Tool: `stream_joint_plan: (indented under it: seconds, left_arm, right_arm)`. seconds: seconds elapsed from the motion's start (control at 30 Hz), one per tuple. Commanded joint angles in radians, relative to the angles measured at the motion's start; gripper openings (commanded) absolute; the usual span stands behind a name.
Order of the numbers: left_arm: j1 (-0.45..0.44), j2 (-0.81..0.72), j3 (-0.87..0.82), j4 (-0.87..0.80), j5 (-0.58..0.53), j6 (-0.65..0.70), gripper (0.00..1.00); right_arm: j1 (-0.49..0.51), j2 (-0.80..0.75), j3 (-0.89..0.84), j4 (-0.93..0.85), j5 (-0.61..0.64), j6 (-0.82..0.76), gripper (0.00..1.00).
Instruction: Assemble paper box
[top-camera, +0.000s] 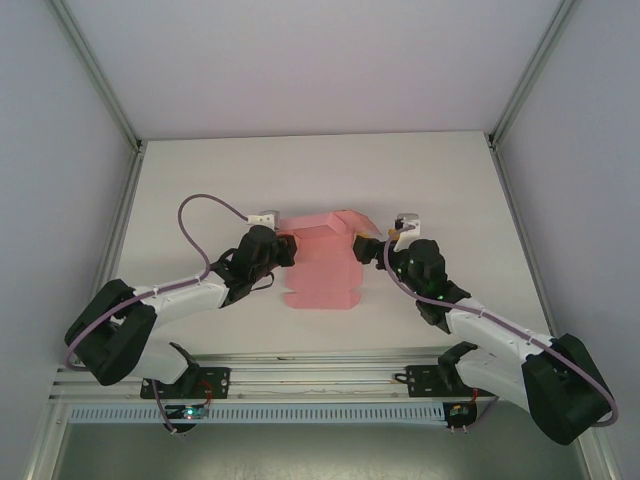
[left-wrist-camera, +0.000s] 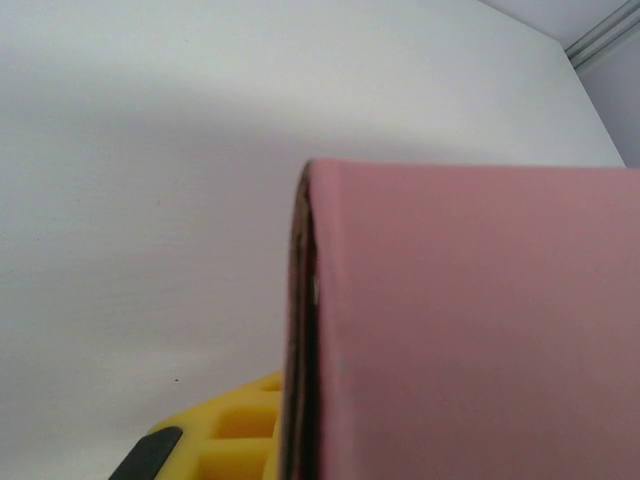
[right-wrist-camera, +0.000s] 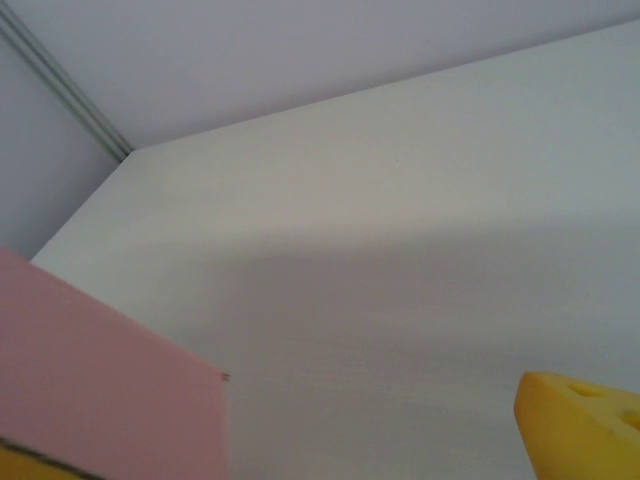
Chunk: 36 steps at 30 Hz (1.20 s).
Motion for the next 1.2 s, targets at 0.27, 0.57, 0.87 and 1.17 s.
stream_joint_plan:
  seconds: [0.27, 0.57, 0.87, 1.17]
  left_arm:
    - [-0.012, 0.011, 0.002, 0.083, 0.032, -0.028, 0.0]
    - [-0.012, 0.0, -0.011, 0.099, 0.023, -0.041, 0.0]
    - [-0.012, -0.005, -0.006, 0.029, -0.061, -0.035, 0.0]
    - [-0.002, -0.011, 0.0, -0.012, -0.093, -0.013, 0.0]
  right_arm:
    - [0.12, 0.152, 0.072, 0.061, 0.12, -0.035, 0.98]
    - [0.204, 0.261, 0.125, 0.025, 0.323, -0.038, 0.98]
    - [0.207, 0.143, 0.109, -0.034, 0.295, -0.094, 0.98]
    - [0.133, -0.348, 0.048, -0.342, 0.165, -0.221, 0.98]
